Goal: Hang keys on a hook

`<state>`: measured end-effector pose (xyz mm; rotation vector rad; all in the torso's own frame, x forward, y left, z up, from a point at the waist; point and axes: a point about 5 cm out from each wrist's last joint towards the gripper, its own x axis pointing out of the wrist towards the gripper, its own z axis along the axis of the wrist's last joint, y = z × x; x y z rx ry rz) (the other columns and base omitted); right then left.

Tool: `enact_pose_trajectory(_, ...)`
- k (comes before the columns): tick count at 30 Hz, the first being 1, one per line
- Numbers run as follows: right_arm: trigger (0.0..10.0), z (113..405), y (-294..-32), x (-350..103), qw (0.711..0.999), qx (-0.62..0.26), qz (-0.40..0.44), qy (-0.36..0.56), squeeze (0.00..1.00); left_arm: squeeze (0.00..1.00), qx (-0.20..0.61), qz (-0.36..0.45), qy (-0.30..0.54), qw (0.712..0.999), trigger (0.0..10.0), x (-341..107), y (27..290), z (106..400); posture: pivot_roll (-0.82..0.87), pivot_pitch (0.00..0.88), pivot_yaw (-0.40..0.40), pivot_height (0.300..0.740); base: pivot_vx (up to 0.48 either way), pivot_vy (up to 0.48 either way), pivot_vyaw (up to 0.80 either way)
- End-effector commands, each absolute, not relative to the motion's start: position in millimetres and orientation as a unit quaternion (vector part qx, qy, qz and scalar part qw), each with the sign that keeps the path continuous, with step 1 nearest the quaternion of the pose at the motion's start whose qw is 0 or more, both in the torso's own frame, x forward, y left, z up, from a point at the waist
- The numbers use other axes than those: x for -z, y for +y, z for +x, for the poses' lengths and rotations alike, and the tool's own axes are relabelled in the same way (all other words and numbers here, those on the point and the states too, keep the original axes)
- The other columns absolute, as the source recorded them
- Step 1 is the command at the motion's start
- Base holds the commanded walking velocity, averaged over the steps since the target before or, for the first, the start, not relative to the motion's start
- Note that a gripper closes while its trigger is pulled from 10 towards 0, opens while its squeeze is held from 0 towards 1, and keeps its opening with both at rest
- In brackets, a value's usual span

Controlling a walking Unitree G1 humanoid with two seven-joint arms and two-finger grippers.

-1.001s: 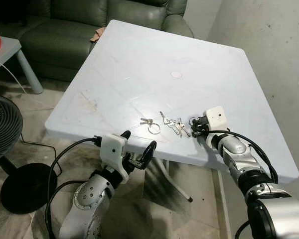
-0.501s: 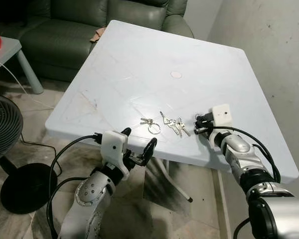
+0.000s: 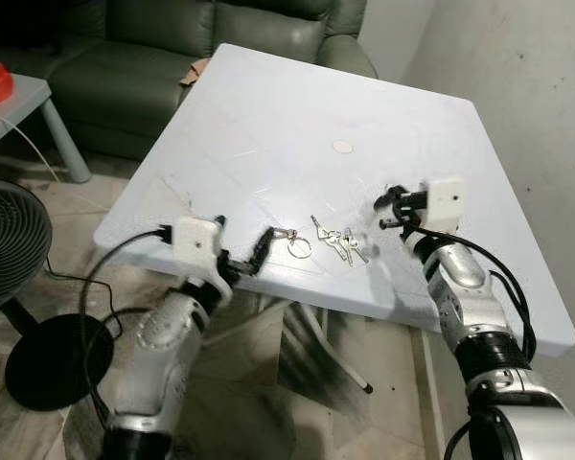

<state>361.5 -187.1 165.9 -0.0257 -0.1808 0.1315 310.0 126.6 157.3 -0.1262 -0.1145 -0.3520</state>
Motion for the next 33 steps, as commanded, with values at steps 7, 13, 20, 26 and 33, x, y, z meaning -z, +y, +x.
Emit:
enact_pose_trajectory(7,0.0,325,-207,-165,0.993,0.006,0.005,-0.115,0.0,0.0,0.138,-0.042,-0.061,0.988,10.0,-160,138,330,0.07,0.0,-0.086,0.74,0.0,0.0,0.0)
enact_pose_trajectory(13,0.0,312,-210,-158,0.994,0.042,0.018,-0.103,0.0,0.0,0.132,-0.055,-0.057,0.988,10.0,-159,139,337,0.05,0.0,-0.079,0.74,0.0,0.0,0.0)
enact_pose_trajectory(20,10.0,303,-200,-148,0.995,0.052,0.017,-0.079,0.0,0.0,0.124,-0.071,-0.041,0.989,10.0,-152,141,342,0.03,0.0,-0.06,0.74,0.0,0.0,0.0)
enact_pose_trajectory(26,10.0,291,-194,-145,0.994,0.013,0.043,-0.098,0.0,0.0,0.127,-0.083,-0.04,0.988,10.0,-148,141,341,0.02,0.0,-0.049,0.74,0.0,0.0,0.0)
enact_pose_trajectory(33,10.0,290,-195,-137,0.997,0.037,0.037,-0.064,0.0,0.0,0.127,-0.077,-0.044,0.988,10.0,-149,137,349,0.01,0.0,-0.041,0.74,0.0,0.0,0.0)
